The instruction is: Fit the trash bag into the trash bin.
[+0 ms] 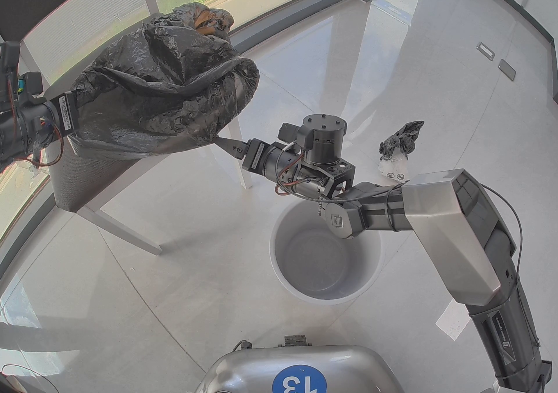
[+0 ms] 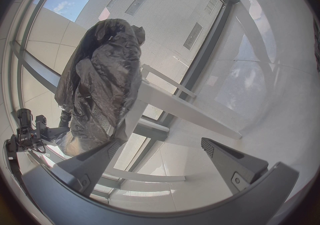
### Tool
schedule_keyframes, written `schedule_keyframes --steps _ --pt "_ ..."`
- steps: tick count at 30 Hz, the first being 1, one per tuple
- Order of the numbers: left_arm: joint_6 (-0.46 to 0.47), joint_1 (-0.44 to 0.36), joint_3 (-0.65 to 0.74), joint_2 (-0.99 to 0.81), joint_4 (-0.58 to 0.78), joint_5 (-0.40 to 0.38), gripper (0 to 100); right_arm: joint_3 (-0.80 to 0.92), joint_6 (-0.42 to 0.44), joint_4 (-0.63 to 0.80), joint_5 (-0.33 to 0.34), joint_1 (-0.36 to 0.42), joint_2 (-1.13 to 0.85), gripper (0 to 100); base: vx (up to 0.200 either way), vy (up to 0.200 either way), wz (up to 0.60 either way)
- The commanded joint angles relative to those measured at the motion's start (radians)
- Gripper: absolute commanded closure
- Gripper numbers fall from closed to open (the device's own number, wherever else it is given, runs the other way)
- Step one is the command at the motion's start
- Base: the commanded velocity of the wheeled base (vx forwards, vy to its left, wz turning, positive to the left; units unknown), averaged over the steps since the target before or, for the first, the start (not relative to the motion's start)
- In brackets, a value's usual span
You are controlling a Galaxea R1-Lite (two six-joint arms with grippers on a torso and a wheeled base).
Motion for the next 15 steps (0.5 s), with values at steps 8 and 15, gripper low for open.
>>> schedule_keyframes --steps 8,15 --pt "0.000 -0.006 0.007 -0.016 0.006 0.002 100 0.000 0.001 -0.002 0.001 -0.001 -0.052 0 0.000 0.000 0.00" --pt "0.000 -0.044 0.016 -0.034 0.008 0.002 100 0.000 -0.008 0.000 0.002 0.000 -0.156 0 0.000 0.000 0.00"
